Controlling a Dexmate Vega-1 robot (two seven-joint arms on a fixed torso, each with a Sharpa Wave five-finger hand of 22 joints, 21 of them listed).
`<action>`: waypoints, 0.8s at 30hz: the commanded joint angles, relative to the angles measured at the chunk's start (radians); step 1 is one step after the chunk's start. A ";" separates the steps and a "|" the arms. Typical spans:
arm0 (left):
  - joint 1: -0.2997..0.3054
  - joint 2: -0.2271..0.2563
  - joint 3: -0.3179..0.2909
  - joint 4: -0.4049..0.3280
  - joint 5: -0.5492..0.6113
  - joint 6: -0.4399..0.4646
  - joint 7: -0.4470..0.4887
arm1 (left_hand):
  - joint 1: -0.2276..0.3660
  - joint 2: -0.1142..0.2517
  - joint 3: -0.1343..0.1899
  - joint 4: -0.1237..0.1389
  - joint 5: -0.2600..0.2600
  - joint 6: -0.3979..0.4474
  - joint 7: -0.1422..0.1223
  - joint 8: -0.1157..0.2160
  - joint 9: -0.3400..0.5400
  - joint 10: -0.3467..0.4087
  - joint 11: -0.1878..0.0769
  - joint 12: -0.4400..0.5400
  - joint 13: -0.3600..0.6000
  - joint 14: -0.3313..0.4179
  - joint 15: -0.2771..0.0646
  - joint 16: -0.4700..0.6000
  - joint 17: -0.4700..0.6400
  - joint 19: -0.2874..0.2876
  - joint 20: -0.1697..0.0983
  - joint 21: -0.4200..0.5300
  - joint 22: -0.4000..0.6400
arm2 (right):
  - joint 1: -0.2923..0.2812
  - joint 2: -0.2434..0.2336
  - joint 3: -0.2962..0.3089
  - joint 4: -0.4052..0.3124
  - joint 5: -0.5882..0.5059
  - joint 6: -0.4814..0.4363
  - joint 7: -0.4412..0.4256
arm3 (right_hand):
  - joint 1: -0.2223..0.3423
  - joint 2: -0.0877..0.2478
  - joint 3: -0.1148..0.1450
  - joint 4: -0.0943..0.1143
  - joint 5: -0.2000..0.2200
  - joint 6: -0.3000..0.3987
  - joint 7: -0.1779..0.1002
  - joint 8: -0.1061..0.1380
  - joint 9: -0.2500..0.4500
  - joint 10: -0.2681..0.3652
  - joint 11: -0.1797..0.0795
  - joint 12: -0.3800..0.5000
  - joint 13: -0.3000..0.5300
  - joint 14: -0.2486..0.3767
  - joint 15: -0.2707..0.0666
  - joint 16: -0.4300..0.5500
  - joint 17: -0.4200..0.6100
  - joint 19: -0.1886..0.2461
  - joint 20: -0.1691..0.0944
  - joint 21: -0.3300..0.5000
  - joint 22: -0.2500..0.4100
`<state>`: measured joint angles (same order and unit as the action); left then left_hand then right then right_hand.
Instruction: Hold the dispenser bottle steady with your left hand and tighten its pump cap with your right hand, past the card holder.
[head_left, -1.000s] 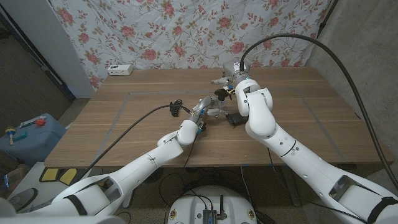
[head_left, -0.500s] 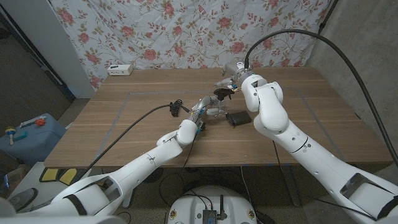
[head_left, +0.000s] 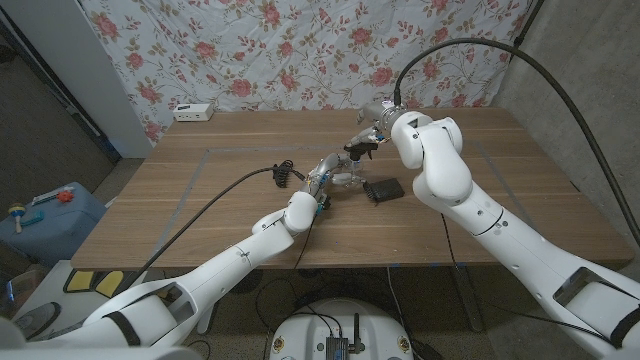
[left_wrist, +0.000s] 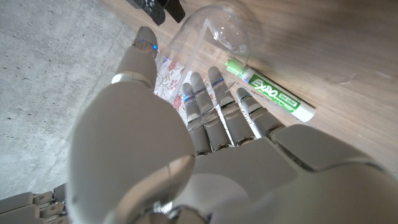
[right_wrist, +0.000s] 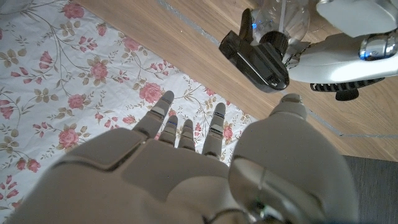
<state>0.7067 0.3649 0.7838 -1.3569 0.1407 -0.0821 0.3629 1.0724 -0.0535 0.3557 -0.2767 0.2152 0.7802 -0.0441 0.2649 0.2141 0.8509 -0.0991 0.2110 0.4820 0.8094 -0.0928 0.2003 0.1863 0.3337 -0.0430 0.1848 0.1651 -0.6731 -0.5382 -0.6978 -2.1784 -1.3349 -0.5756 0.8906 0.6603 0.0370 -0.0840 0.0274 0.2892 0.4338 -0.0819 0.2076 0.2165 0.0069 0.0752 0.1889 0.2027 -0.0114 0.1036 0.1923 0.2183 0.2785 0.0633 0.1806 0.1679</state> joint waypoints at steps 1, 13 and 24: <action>-0.004 -0.006 0.004 0.006 0.000 0.006 0.001 | -0.155 0.177 0.129 0.133 -0.002 0.177 -0.014 0.005 0.001 0.005 -0.003 0.006 0.004 0.008 -0.052 0.002 0.000 -0.001 -0.039 0.004 0.003 | -0.009 0.025 -0.020 0.007 -0.088 -0.028 0.049 | -0.014 0.000 -0.011 -0.001 0.006 0.082 0.013 0.031 0.001 0.042 0.003 0.020 0.004 0.016 -0.008 0.016 -0.001 0.017 -0.012 0.011 0.002; -0.010 -0.014 0.005 0.022 -0.002 0.002 0.005 | -0.161 0.176 0.131 0.134 -0.001 0.174 -0.017 0.004 0.001 0.004 -0.004 0.005 0.004 0.009 -0.051 0.001 0.000 0.000 -0.038 0.004 0.003 | -0.050 0.073 -0.019 0.049 -0.188 -0.046 0.024 | -0.017 0.004 -0.014 -0.006 0.014 0.214 0.020 0.070 -0.002 0.140 0.001 0.047 0.003 0.090 -0.042 0.039 -0.004 0.076 -0.028 0.024 0.002; -0.014 -0.018 0.006 0.028 -0.004 0.003 0.009 | -0.167 0.179 0.132 0.136 0.000 0.175 -0.018 0.005 0.001 0.002 -0.003 0.004 0.005 0.009 -0.049 0.001 0.000 0.000 -0.037 0.004 0.003 | -0.076 0.102 -0.011 0.079 -0.248 -0.041 -0.006 | -0.021 0.008 -0.017 -0.009 0.019 0.363 0.016 0.113 -0.006 0.224 -0.014 0.061 0.001 0.154 -0.074 0.053 -0.006 0.115 -0.032 0.024 0.002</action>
<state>0.6967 0.3515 0.7887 -1.3365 0.1388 -0.0786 0.3675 1.0724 -0.0535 0.3557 -0.2767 0.2152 0.7802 -0.0441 0.2670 0.2141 0.8505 -0.1019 0.2086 0.4849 0.8094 -0.0928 0.2003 0.1863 0.3337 -0.0430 0.1848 0.1651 -0.7237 -0.4663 -0.7153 -2.1265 -1.5164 -0.6140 0.9111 0.6405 0.0465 -0.0910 0.0205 0.3046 0.7661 -0.0664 0.3101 0.2090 0.2113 0.0605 0.2443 0.2018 0.1280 0.0330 0.2383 0.2098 0.3779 0.0322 0.2000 0.1679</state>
